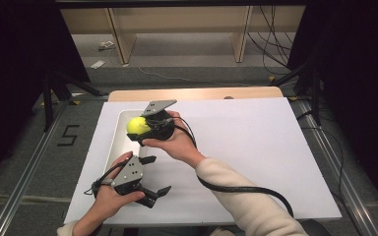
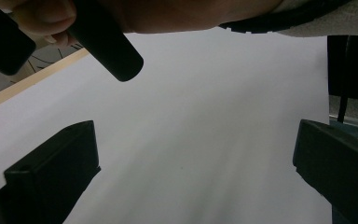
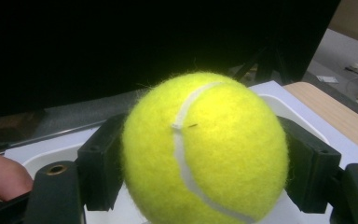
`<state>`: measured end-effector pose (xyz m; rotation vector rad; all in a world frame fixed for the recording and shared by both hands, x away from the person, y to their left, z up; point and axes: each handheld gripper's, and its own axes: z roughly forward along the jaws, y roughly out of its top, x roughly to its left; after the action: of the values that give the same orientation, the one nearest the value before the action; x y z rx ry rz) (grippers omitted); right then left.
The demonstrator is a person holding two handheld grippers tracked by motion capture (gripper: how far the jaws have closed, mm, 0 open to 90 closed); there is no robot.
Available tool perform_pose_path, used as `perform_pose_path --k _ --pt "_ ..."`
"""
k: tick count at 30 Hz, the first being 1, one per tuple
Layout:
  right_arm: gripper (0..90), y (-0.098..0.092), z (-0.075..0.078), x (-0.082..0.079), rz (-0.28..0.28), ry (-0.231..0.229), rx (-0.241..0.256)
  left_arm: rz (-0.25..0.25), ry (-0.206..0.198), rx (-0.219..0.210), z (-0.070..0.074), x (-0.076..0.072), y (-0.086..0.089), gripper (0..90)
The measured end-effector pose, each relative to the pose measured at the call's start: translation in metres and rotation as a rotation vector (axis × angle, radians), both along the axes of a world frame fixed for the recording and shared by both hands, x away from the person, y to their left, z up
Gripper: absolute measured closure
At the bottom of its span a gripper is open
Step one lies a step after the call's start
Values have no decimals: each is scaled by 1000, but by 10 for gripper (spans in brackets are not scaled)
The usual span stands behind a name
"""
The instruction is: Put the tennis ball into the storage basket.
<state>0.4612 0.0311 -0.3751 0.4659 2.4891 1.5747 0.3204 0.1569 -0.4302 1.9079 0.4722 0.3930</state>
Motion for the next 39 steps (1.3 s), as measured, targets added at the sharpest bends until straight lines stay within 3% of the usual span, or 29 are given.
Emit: perform_pose_path --k 39 --pt "266 21 -4 10 21 19 -19 -9 -3 6 0 -1 0 0"
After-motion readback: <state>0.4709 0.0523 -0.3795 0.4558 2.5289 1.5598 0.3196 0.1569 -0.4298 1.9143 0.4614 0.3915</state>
